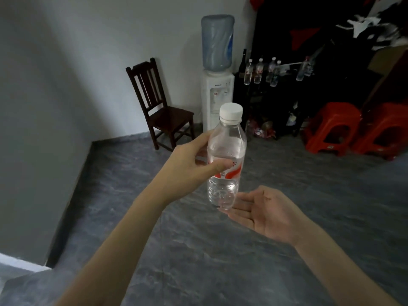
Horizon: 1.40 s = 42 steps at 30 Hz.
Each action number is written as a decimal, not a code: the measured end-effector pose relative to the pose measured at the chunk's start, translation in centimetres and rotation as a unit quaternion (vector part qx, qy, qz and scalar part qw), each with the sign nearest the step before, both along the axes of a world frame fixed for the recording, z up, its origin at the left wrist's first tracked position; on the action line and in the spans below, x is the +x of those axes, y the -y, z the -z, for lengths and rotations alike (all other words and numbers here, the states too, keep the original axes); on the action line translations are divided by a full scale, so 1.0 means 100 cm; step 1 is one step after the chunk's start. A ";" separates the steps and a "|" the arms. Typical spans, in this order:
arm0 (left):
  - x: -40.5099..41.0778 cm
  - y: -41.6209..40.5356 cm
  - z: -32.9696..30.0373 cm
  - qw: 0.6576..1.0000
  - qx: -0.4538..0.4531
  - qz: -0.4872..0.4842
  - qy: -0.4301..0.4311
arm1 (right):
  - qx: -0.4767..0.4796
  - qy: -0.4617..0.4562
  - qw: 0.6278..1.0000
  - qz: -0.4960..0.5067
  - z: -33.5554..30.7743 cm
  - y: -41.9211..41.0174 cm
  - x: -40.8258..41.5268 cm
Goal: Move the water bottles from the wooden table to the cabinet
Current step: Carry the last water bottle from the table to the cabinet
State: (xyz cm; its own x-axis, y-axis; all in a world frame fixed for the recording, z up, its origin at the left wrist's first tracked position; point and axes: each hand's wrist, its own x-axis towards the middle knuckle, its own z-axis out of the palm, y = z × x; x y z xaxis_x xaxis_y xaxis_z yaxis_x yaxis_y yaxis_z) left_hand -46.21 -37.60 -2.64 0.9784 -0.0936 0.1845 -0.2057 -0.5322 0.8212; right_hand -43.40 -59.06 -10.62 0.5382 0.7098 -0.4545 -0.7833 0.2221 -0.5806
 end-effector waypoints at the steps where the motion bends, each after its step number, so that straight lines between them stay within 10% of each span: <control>1: 0.010 0.000 0.000 1.000 0.004 0.001 0.002 | 0.002 -0.003 1.000 0.002 0.001 0.000 0.009; 42: 0.554 -0.079 0.023 0.995 -0.030 0.087 -0.024 | 0.028 -0.022 0.997 0.069 0.043 -0.068 0.523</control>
